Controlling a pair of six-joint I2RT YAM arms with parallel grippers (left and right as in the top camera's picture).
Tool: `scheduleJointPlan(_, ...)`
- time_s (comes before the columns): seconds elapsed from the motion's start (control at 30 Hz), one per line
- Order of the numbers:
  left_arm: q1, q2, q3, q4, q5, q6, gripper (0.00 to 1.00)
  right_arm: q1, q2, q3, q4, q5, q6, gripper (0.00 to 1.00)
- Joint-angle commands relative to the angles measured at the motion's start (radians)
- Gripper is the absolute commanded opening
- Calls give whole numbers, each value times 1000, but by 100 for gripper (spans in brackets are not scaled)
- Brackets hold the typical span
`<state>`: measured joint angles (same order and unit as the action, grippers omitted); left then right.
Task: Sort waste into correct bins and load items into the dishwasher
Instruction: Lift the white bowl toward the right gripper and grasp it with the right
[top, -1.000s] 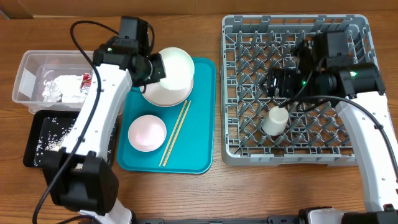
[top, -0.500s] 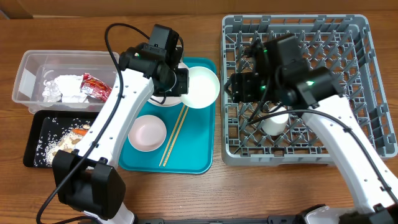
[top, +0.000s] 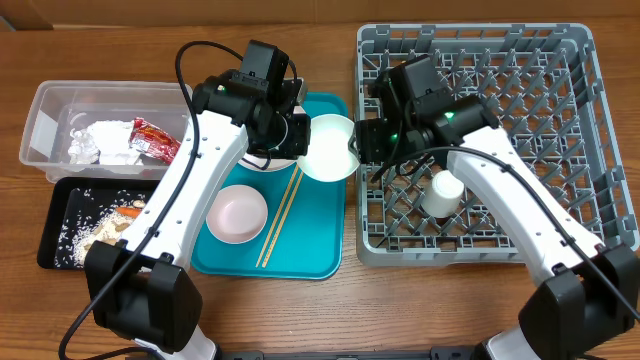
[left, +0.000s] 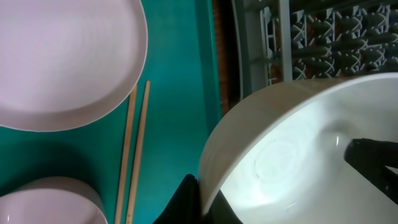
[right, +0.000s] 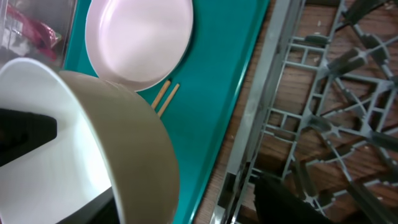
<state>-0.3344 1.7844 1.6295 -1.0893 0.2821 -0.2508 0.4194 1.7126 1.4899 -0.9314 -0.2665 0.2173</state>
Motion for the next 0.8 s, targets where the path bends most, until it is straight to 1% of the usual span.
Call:
scheduleJointPlan(0.0, -7, -6, 11, -2, 32, 27, 6, 2, -2, -3, 23, -18, 0, 54)
scheduleJointPlan(0.07, -7, -6, 11, -3, 29, 27, 7, 2, -3, -2, 37, -18, 0, 51)
scheduleJointPlan(0.23, -7, -6, 11, -2, 8, 27, 8, 2, -5, 33, 24, -18, 1, 51)
scheduleJointPlan(0.3, -7, -6, 11, -2, 0, 26, 7, 4, -5, 41, 12, -19, 1, 47)
scheduleJointPlan(0.4, -7, -6, 11, -2, -1, 26, 8, 6, -5, 43, 2, -19, 1, 35)
scheduleJointPlan(0.63, -7, -6, 11, 2, -5, 26, 8, 6, -30, 58, 3, -19, 1, 32)
scheduleJointPlan(0.67, -7, -6, 11, 2, -5, 26, 8, 6, -33, 58, 2, -19, 1, 30)
scheduleJointPlan(0.7, -7, -6, 11, 2, -5, 26, 8, 6, -35, 58, 2, -19, 1, 25)
scheduleJointPlan(0.77, -7, -6, 11, 2, -5, 26, 8, 6, -35, 58, -2, -19, 1, 20)
